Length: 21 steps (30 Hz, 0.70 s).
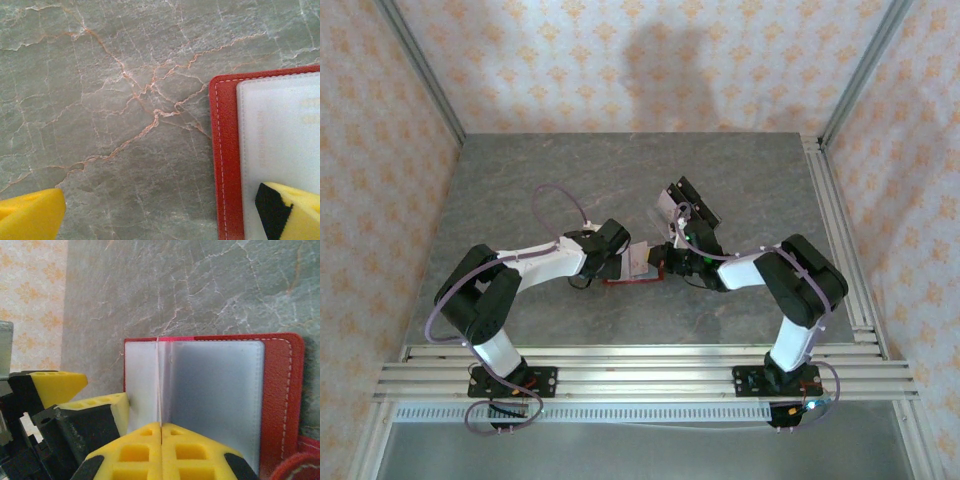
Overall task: Put the credit cards into the card holder
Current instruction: Insert the credit card into the card slot.
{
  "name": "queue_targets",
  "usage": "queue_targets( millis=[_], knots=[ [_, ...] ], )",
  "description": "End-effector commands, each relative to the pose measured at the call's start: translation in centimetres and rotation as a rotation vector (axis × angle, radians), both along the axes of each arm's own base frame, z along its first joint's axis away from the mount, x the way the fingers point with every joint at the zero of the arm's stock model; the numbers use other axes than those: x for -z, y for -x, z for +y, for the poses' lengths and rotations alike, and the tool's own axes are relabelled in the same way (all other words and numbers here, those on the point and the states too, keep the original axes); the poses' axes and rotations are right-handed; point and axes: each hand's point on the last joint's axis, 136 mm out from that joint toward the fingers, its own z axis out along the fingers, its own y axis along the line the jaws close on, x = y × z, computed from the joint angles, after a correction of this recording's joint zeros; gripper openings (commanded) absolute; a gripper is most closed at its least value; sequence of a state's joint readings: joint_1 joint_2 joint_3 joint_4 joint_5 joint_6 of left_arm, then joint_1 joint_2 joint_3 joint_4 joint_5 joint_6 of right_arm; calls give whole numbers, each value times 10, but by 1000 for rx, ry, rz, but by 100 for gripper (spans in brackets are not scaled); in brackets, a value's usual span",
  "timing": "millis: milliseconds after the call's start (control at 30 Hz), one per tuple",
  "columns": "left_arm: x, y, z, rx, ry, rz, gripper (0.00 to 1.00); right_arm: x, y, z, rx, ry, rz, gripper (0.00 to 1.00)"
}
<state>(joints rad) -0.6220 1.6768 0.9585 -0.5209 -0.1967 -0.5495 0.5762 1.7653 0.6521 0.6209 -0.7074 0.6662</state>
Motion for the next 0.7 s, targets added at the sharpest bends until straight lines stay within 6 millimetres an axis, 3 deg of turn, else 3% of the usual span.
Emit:
queue_targets(
  millis=[0, 667],
  knots=[
    [5, 12, 14, -10, -71, 32, 100, -3, 0, 5, -17, -35, -20, 0],
    [5, 12, 14, -11, -70, 30, 100, 3, 7, 8, -12, -111, 28, 0]
  ],
)
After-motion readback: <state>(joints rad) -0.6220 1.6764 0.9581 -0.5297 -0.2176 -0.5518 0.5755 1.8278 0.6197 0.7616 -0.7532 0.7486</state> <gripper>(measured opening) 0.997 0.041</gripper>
